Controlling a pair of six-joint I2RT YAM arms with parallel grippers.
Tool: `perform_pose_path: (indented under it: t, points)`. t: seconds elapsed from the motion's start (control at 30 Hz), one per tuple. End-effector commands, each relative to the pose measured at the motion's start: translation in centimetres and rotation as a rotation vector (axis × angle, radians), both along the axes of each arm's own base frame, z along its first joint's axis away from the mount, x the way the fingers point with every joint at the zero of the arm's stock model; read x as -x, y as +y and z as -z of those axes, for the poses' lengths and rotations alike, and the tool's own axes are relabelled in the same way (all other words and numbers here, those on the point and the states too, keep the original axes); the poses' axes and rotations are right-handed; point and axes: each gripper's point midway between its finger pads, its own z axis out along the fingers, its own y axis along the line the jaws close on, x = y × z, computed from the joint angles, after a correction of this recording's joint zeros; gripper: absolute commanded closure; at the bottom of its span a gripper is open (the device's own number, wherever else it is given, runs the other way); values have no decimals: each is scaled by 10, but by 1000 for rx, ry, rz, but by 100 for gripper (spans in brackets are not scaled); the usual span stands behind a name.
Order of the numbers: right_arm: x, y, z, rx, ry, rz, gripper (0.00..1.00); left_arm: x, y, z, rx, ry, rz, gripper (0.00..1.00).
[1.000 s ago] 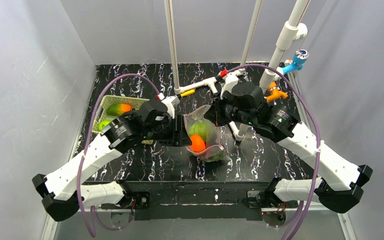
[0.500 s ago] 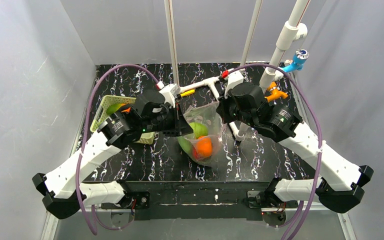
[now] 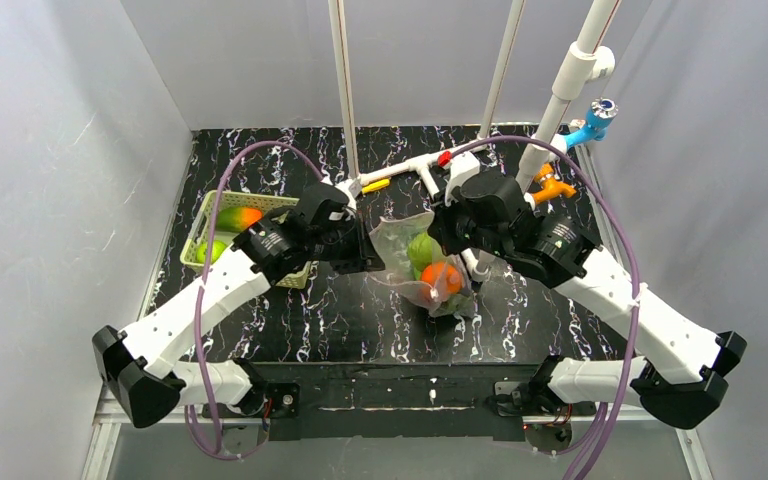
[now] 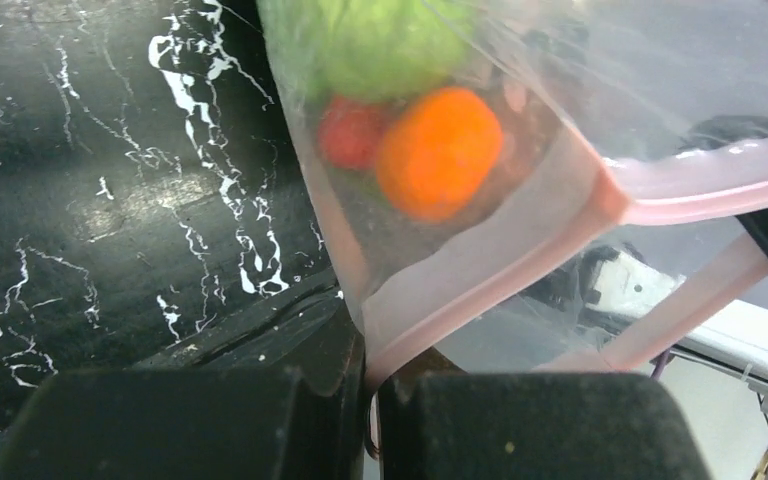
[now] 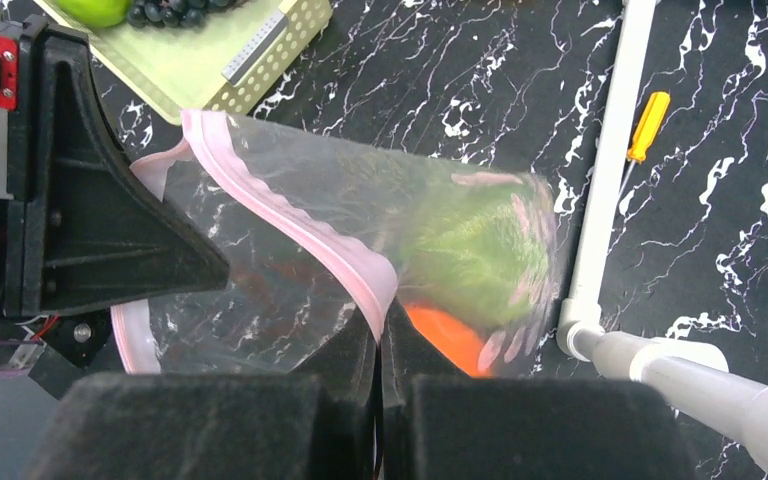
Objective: Place the food in the zip-top bag and seal the zipper
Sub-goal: Adjust the zipper food storage bag at the center of the board, then pick up the fake fruit from the bin.
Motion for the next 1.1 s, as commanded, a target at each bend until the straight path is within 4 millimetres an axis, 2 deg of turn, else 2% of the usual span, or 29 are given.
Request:
perform_pose_path:
  t: [0.0,0.07,0.1,0.13,0.2,0.3,0.33,0.37,0.6,0.63,0.67,0.8,0.93,1.0,1.07]
  points:
    - [-1,2,-47,-116,-115,-23,99,1,22,-29,53,-66,-62,100]
    - [-1,2,-48,-118,-129,-33,99,-1,27,-31,56,-72,-73,100]
    - [-1,2,-46,-113,-132,-37,99,-2,27,-31,57,-71,-69,94]
    - [-1,3,-43,-108,-132,-41,99,-2,28,-30,54,-64,-64,78]
    - [-2,4,-34,-89,-118,-45,99,0,32,-27,28,-40,-43,57]
    - [1,6,-26,-85,-102,-67,99,6,49,-27,-63,-30,-24,37]
    - [3,7,-26,-94,-103,-75,99,13,59,-27,-111,-26,4,22]
    - [4,7,-27,-104,-109,-80,99,16,66,-35,-132,-43,23,18]
    - [6,6,-29,-137,-147,-93,99,28,121,-65,-274,-143,-27,9]
    - [7,5,-29,-143,-151,-93,99,26,129,-68,-286,-165,-74,4]
    - [9,4,-29,-147,-153,-98,99,25,133,-71,-281,-181,-107,2]
    - [17,4,-34,-176,-159,-129,99,15,147,-77,-276,-220,-247,2]
    - [16,1,-37,-179,-170,-117,99,-7,171,-72,-365,-248,-394,2]
    - [14,-3,-35,-161,-168,-98,99,-23,176,-59,-362,-221,-418,2]
    - [15,-7,-36,-157,-165,-86,99,-38,178,-41,-278,-121,-440,2]
